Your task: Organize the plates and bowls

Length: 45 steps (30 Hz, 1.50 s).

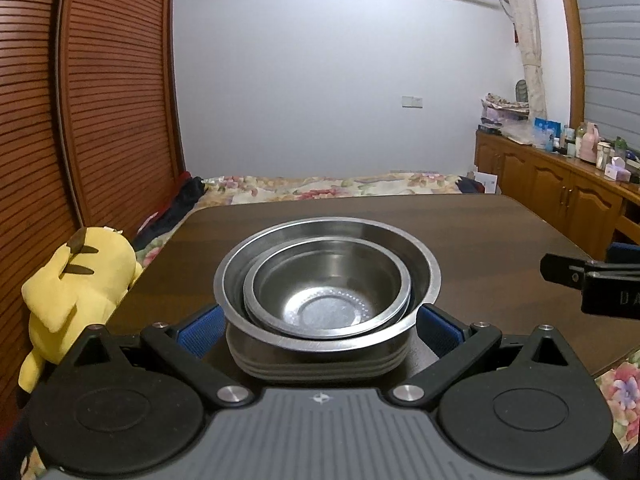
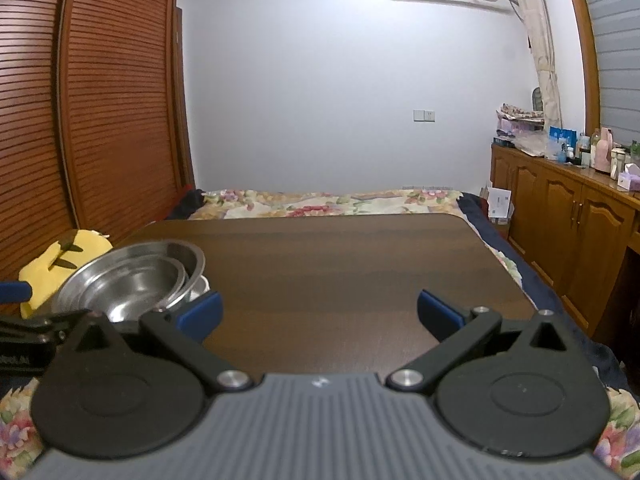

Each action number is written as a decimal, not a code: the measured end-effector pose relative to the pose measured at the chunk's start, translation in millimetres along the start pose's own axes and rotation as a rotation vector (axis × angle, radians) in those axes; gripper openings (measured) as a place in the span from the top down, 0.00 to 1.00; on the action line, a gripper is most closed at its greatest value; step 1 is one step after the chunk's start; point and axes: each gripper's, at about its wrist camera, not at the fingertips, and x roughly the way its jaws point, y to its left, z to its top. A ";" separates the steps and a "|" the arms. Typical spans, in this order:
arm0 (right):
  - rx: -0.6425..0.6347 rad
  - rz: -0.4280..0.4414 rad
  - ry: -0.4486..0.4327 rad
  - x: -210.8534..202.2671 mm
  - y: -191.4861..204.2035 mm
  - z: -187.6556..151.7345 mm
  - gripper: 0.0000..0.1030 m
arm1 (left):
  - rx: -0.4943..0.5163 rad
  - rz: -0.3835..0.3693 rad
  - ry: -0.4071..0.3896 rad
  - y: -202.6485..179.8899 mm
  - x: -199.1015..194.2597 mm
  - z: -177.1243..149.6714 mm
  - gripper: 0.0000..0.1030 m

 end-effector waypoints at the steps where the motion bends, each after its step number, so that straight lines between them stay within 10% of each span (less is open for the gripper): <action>1: 0.002 -0.001 0.004 0.7 0.1 -1.2 0.00 | -0.002 -0.001 0.000 0.2 0.4 -0.2 0.00; 45: 0.001 -0.001 0.014 0.5 1.0 -4.8 0.00 | 0.007 0.008 -0.006 2.8 0.8 -0.4 0.00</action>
